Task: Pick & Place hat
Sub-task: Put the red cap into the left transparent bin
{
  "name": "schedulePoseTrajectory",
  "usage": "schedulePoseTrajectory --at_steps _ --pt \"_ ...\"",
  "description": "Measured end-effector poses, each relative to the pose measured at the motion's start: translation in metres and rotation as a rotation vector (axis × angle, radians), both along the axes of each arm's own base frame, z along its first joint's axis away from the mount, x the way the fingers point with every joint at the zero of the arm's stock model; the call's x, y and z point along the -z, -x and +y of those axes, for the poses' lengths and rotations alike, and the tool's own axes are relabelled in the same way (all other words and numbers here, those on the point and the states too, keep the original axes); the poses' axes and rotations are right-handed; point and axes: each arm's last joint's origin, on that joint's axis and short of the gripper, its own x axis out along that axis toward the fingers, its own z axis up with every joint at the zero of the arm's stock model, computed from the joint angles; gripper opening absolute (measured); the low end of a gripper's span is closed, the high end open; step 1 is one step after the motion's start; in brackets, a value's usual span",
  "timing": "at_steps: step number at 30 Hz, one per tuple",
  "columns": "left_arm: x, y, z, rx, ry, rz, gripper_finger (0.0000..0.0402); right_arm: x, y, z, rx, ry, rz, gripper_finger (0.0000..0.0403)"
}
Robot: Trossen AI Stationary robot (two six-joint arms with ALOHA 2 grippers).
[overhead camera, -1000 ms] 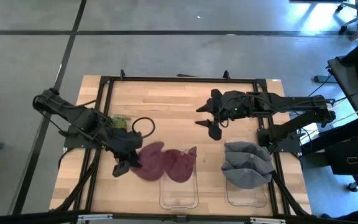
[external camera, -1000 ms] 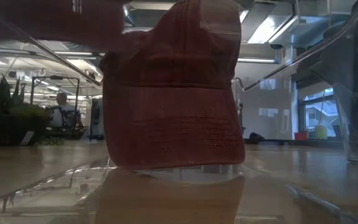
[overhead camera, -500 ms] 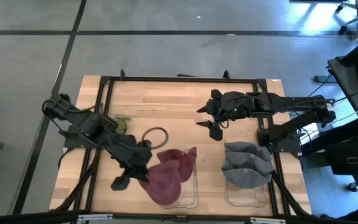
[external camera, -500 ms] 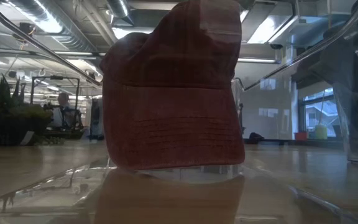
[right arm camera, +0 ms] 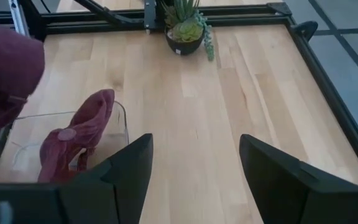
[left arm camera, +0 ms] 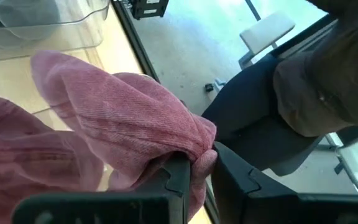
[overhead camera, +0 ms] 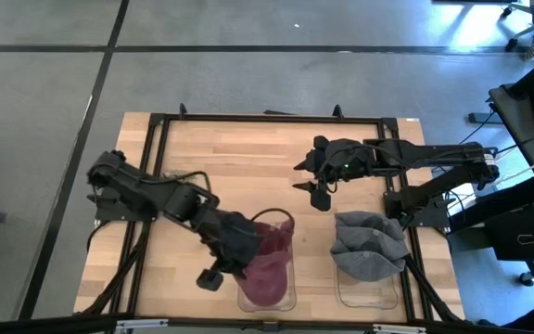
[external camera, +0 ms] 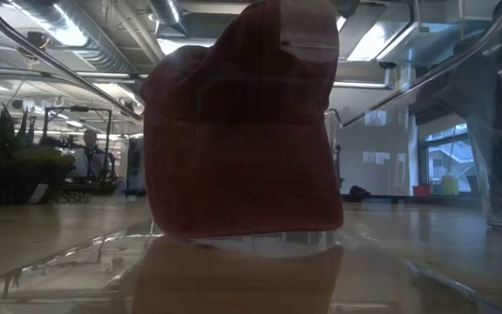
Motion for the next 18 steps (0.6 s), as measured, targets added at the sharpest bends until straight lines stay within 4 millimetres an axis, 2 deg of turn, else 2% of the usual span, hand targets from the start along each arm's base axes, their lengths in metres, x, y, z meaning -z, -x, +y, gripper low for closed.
schedulePoseTrajectory --at_steps 10,18 --pt "0.024 -0.026 0.01 -0.006 -0.054 0.031 0.0039 0.001 -0.001 0.0 -0.002 0.003 0.005 0.0239" --pt "0.057 -0.047 0.016 -0.007 -0.129 0.135 0.0041 0.004 0.0 0.0 -0.002 0.005 0.038 0.0239"
